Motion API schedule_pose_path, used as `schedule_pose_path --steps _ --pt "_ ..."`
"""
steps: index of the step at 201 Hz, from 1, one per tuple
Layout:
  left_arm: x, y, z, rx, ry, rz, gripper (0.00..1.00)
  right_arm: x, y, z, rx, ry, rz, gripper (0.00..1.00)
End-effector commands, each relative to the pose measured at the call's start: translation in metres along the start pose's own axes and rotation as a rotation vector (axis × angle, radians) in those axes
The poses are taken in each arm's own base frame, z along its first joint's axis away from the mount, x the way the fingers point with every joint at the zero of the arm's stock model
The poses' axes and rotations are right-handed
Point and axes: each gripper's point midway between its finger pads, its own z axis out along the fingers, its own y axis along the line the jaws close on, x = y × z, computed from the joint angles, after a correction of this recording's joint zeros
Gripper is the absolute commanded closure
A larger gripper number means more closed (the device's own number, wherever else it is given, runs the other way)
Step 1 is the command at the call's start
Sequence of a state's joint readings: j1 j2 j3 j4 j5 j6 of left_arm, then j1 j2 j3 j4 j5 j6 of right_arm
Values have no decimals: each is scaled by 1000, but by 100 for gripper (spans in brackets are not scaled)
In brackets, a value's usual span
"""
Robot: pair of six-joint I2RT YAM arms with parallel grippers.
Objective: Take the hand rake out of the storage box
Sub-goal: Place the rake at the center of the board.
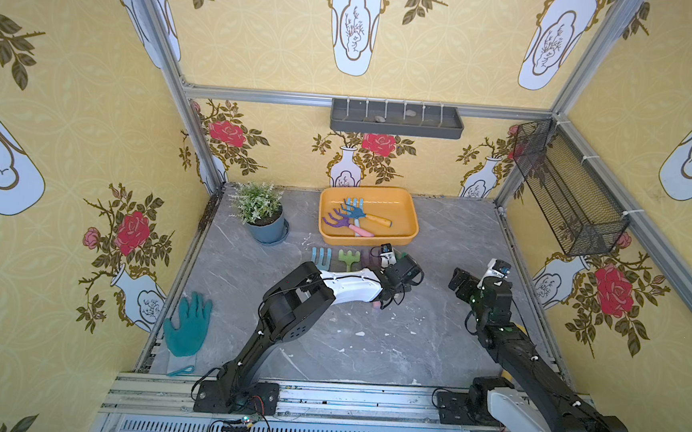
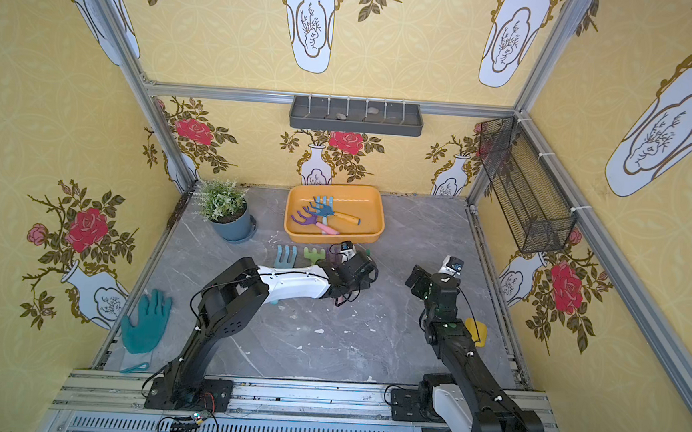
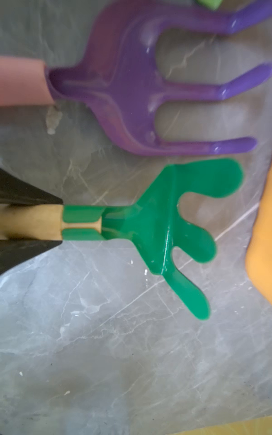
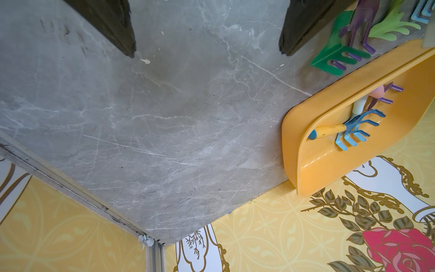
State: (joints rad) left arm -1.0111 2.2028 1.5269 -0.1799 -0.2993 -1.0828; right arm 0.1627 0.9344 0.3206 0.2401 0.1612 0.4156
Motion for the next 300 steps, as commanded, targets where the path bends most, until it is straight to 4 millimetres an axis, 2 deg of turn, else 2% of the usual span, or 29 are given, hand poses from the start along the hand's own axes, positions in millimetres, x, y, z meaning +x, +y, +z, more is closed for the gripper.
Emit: schedule_pose_path --steps 1,21,45,57,79,102,129,151,170,176,196,223,237,249,258,266,283,300 --pt "6 -5 8 22 20 -5 79 -3 6 -1 -36 -11 6 2" --pt "7 -5 11 17 26 -2 76 -1 9 -1 -46 6 2 3" --pt "7 -3 14 10 27 -4 69 0 11 -1 -61 15 0 2" --pt "7 -3 15 6 25 1 62 1 12 -1 -65 19 -2 2" --pt "6 -3 13 9 23 -5 62 3 15 -1 -85 32 -3 3" --pt "1 -4 4 21 8 -9 62 9 28 0 -155 64 -9 3" --pt "-21 -15 -33 97 -69 17 54 23 50 8 -278 151 -20 2" --pt "-44 -28 -81 210 -157 63 35 40 64 18 -342 250 -12 0" --pt "-61 -25 -128 284 -230 82 24 56 79 21 -380 325 0 13" --pt "-63 -18 -142 304 -256 87 21 64 83 22 -361 349 -10 15" --pt "-70 17 -186 327 -355 97 0 92 106 18 -301 387 -99 13" --pt "-66 91 -218 239 -406 81 0 117 124 21 -256 441 -168 11" --pt "-62 128 -229 196 -416 57 0 125 130 24 -231 447 -203 19" --pt "-58 156 -238 168 -438 30 0 130 136 27 -225 449 -221 32" --pt "-55 174 -245 157 -456 13 0 136 141 29 -226 463 -232 43" --pt "-53 188 -252 148 -478 -5 0 141 147 32 -235 483 -243 47" --pt "-47 212 -264 138 -518 -37 0 153 154 38 -220 523 -255 50" --pt "-43 225 -272 155 -551 -51 0 157 154 43 -162 516 -280 50"
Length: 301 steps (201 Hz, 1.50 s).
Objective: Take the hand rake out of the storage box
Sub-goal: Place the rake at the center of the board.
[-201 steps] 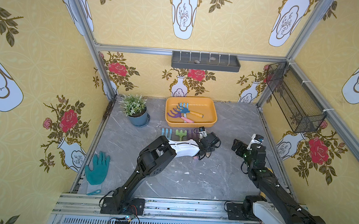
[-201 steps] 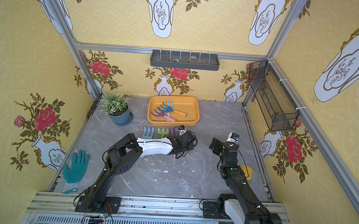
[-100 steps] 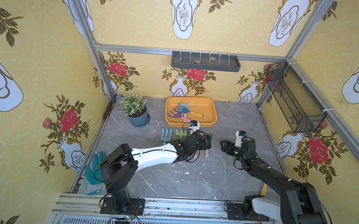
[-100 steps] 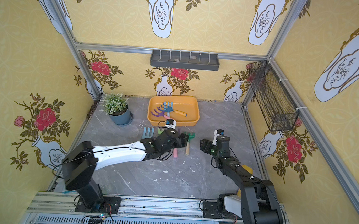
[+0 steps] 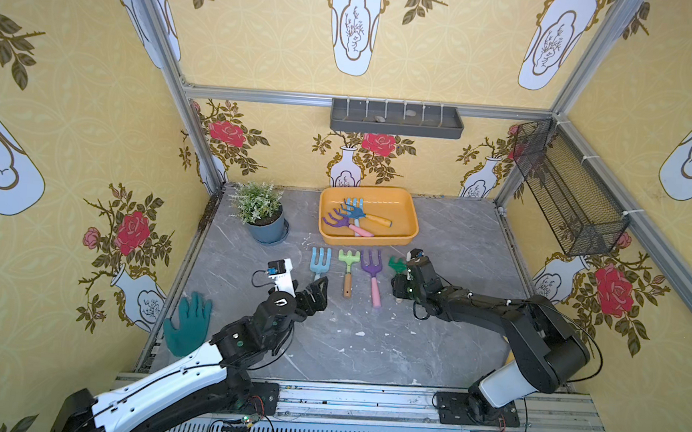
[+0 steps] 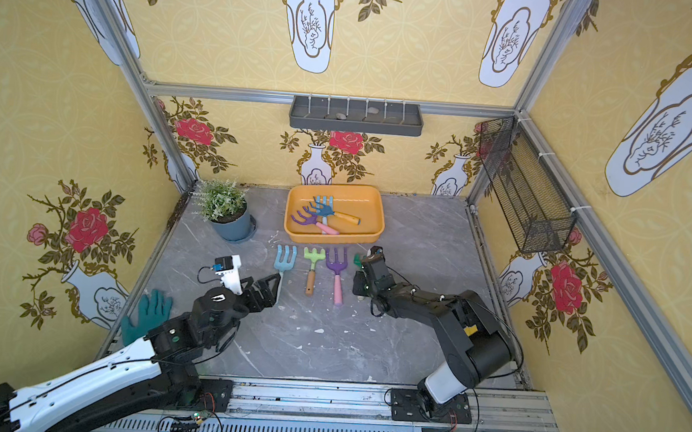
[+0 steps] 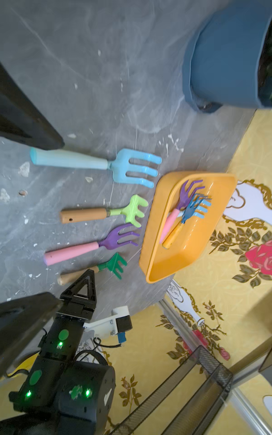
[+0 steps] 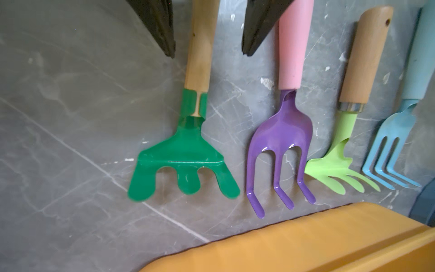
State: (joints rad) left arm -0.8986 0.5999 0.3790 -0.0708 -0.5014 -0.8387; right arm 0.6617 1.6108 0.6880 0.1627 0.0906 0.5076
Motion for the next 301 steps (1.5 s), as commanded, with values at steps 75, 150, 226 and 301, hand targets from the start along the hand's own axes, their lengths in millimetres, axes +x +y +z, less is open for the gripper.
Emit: schedule_pose_path --steps 75,150,226,301 --pt "11 49 -24 -105 -8 56 0 0 -10 26 193 21 -29 74" --pt "14 46 -18 -116 14 77 0 -7 -14 30 216 16 -58 69" --pt "13 51 -15 -140 9 86 0 -63 30 -21 67 -128 -152 38" --pt "-35 85 23 -260 17 -108 0 -177 75 23 -49 -160 -254 27"
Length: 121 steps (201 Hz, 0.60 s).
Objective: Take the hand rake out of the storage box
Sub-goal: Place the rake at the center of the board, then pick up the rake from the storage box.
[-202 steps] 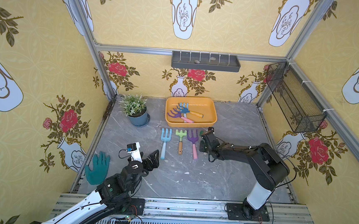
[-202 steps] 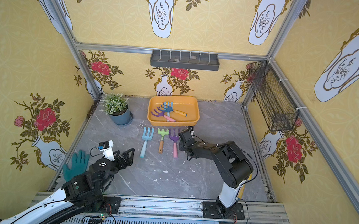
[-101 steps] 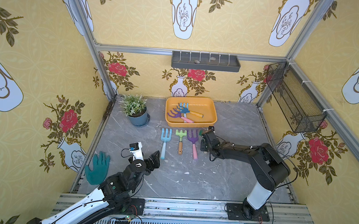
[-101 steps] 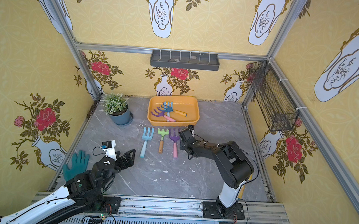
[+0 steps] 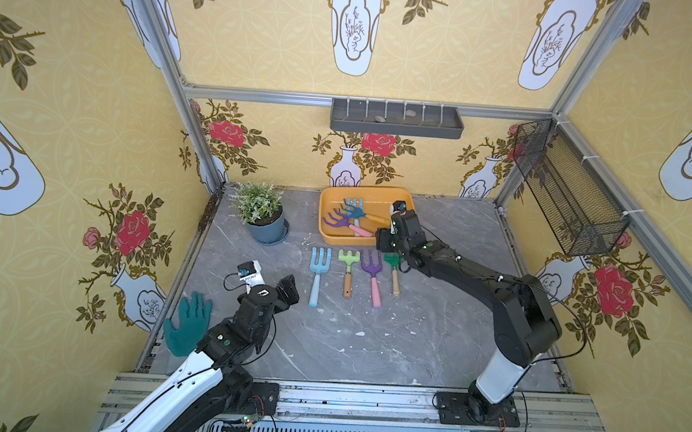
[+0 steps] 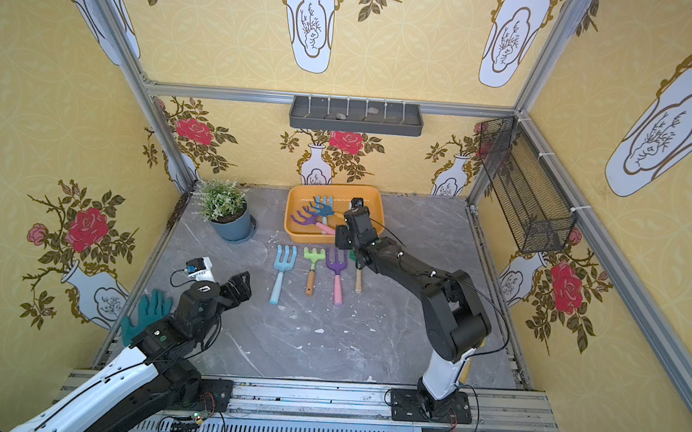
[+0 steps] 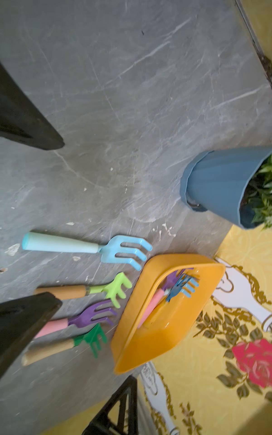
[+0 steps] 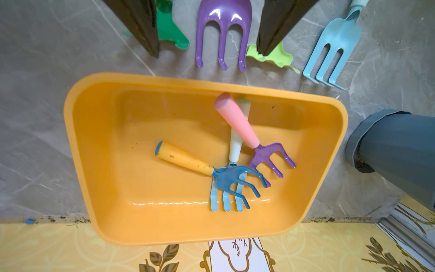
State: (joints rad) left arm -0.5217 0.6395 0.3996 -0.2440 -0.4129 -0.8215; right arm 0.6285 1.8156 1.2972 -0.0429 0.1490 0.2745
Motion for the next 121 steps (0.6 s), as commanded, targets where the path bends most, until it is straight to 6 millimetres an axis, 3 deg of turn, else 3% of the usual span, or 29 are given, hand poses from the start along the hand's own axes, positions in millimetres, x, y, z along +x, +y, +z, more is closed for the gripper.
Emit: schedule_pose_path --steps 1,31,60,81,89,121 --pt "-16 -18 11 90 27 -55 0 -8 3 26 -54 48 -65 27" --pt "-34 -16 27 64 24 -20 0 -15 1 73 -94 68 -190 22" --pt "-36 -13 42 67 44 -20 0 -14 1 114 -166 82 -324 16" --pt "-36 -13 48 81 54 -19 0 -13 2 134 -271 93 -357 16" --pt "-36 -14 49 87 57 -8 0 -9 3 140 -302 102 -377 22" --pt "-36 -18 49 103 62 23 0 2 -17 171 -290 113 -453 23"
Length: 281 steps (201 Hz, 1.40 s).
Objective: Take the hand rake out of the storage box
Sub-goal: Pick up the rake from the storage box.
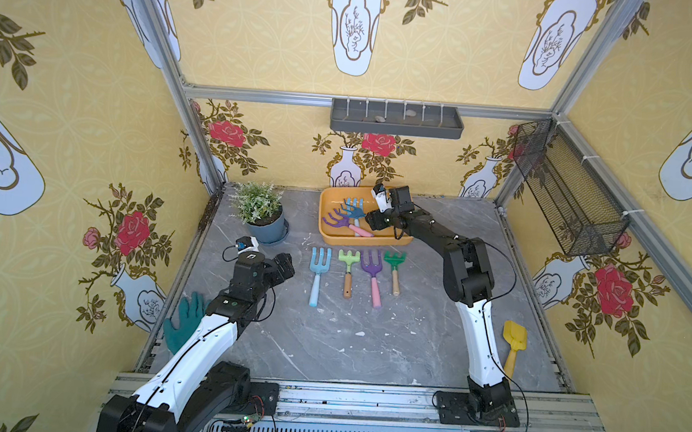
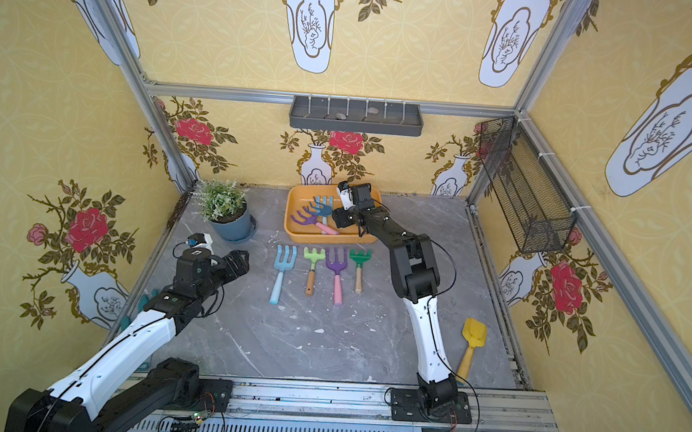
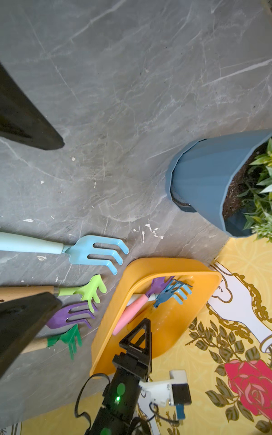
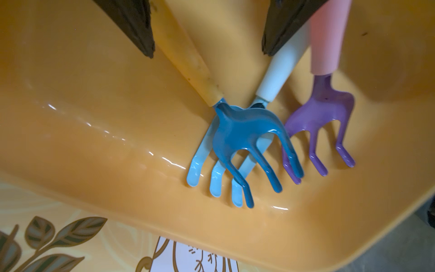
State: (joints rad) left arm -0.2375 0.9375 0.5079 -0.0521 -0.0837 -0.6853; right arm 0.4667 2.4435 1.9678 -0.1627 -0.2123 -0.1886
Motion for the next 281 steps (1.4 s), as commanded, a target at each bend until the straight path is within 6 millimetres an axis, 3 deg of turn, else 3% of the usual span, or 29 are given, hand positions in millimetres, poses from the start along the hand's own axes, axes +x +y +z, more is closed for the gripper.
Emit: schedule_pose_path --steps 1,24,29,64,82,129,160,196,217,222,250,281 --pt "-6 -12 0 58 -18 37 0 11 1 14 -59 21 -97 23" --pt "-5 -12 1 66 -22 42 0 26 -7 24 -101 49 -104 23" --pt "-5 -11 2 64 -20 45 0 15 -11 22 -96 24 -115 23" --pt "-3 -10 7 56 -5 50 0 15 -17 27 -121 9 -123 25" --pt "-2 -11 9 59 0 52 0 14 -10 30 -160 2 -149 37" --pt "-4 -12 9 69 1 50 0 14 -10 38 -186 -11 -162 54" --pt "-4 -13 8 74 -1 50 0 3 -7 27 -183 -46 -196 69" --pt "-4 -14 7 84 0 48 0 -12 0 10 -163 -82 -234 74" --pt "-2 -14 7 87 3 42 0 -27 2 -1 -142 -104 -249 84" --pt "-2 -14 7 88 3 39 0 -18 3 1 -142 -81 -234 88" --pt "0 -16 6 102 9 27 0 -28 0 -10 -90 -91 -199 100" --pt "2 -15 4 106 10 2 0 -58 -4 -51 32 -151 -44 100"
